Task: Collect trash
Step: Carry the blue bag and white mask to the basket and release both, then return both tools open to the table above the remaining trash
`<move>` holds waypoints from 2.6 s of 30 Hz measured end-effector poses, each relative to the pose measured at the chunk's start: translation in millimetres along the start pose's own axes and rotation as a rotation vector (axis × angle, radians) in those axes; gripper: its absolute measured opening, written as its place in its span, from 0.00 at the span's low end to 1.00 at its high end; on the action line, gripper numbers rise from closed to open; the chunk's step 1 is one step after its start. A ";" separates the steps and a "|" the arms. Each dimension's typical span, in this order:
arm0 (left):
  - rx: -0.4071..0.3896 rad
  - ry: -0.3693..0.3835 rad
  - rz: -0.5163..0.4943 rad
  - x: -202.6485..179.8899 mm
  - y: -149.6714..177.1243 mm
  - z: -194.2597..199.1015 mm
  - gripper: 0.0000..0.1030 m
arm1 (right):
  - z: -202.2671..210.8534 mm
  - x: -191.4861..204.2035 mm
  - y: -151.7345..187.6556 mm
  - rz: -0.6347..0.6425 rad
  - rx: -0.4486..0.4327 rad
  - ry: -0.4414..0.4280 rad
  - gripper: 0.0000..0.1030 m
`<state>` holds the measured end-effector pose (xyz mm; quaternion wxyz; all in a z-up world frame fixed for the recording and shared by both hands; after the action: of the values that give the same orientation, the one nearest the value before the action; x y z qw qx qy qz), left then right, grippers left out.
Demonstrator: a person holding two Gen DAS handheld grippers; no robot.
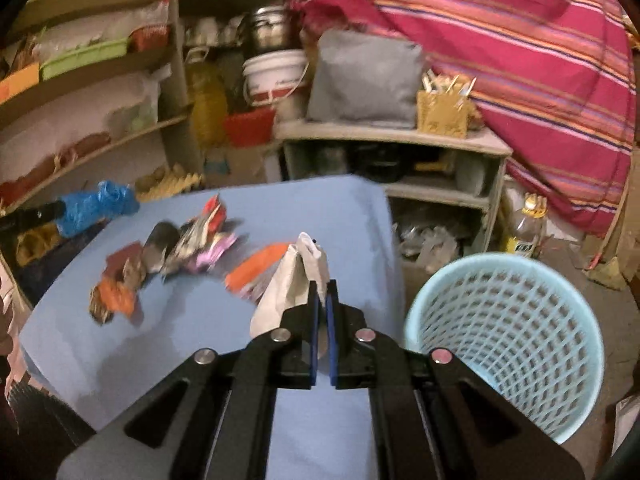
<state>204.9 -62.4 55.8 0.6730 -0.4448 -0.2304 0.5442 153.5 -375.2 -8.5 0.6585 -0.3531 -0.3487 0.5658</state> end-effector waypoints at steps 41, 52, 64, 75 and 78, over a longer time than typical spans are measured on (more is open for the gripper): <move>0.274 0.418 -0.301 -349.3 90.4 -172.4 0.52 | 33.4 -235.3 30.1 -0.311 0.002 0.366 0.04; 0.169 0.312 -0.232 -287.5 64.3 -143.9 0.95 | 12.4 -222.6 34.9 -0.296 0.055 0.354 0.07; 0.097 0.120 -0.156 -170.2 46.4 -100.3 0.95 | -5.5 -195.8 35.7 -0.320 0.072 0.370 0.89; 0.056 -0.076 -0.077 -33.2 48.5 -67.0 0.95 | -10.0 -146.6 19.4 -0.308 0.039 0.373 0.96; 0.052 -0.135 -0.086 -2.7 56.1 -57.3 0.95 | -8.8 -127.1 12.7 -0.312 0.022 0.364 0.96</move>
<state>220.0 -84.2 -19.9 0.6901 -0.3790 -0.2801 0.5492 139.9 -500.5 -31.5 0.7936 -0.3841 -0.2684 0.3880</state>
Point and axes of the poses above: each gripper's, at about its wrist camera, not at the fingertips, and z roughly against the way its jaws point, x to its left, y to its underside, the point moved 5 cm from there along -z, roughly the way its jaws point, and after that the axes turned 6 degrees about y, right-handed, at the moved point
